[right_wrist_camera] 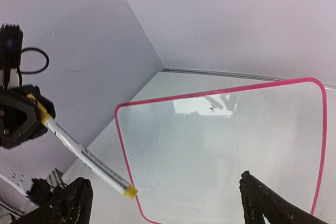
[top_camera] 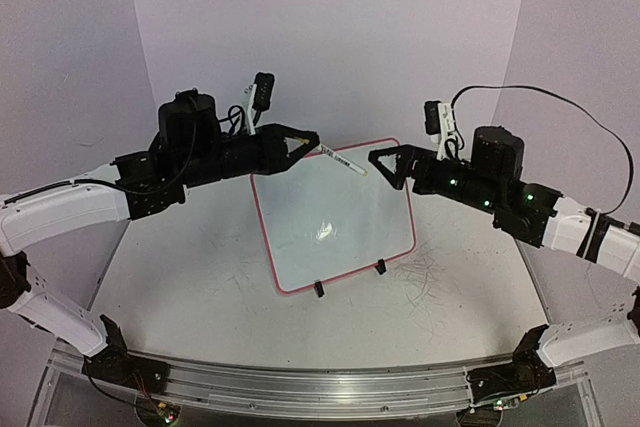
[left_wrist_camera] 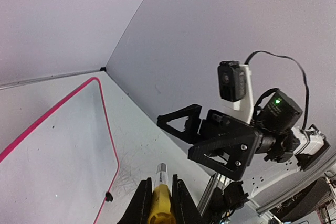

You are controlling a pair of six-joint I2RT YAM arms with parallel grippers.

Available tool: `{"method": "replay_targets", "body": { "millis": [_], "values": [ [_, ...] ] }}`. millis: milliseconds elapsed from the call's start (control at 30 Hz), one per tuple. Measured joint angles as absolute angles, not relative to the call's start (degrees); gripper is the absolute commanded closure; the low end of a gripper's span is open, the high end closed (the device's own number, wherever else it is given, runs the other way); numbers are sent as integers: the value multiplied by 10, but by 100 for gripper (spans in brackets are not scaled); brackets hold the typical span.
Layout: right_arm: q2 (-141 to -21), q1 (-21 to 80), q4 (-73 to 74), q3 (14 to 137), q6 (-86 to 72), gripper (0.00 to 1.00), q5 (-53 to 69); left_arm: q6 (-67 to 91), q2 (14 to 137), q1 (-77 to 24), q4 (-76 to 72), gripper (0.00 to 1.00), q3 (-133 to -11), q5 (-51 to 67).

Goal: Write a sentence on the whiteboard
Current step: Pass from the right arm to the left, then open the pen cap from the whiteboard marker.

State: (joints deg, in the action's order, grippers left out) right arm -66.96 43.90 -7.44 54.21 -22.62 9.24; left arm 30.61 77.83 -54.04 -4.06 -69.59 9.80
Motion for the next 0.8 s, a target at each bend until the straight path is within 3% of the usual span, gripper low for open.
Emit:
{"method": "replay_targets", "body": {
  "millis": [333, 667, 800],
  "values": [
    [-704, 404, -240, 536, -406, 7, 290, 360, 772, -540, -158, 100, -655, 113],
    [-762, 433, -480, 485, -529, 36, 305, 420, 789, -540, -310, 100, -624, 137],
    [-779, 436, -548, 485, -561, 40, 299, 431, 800, -540, -330, 100, -622, 145]
  ]
}}
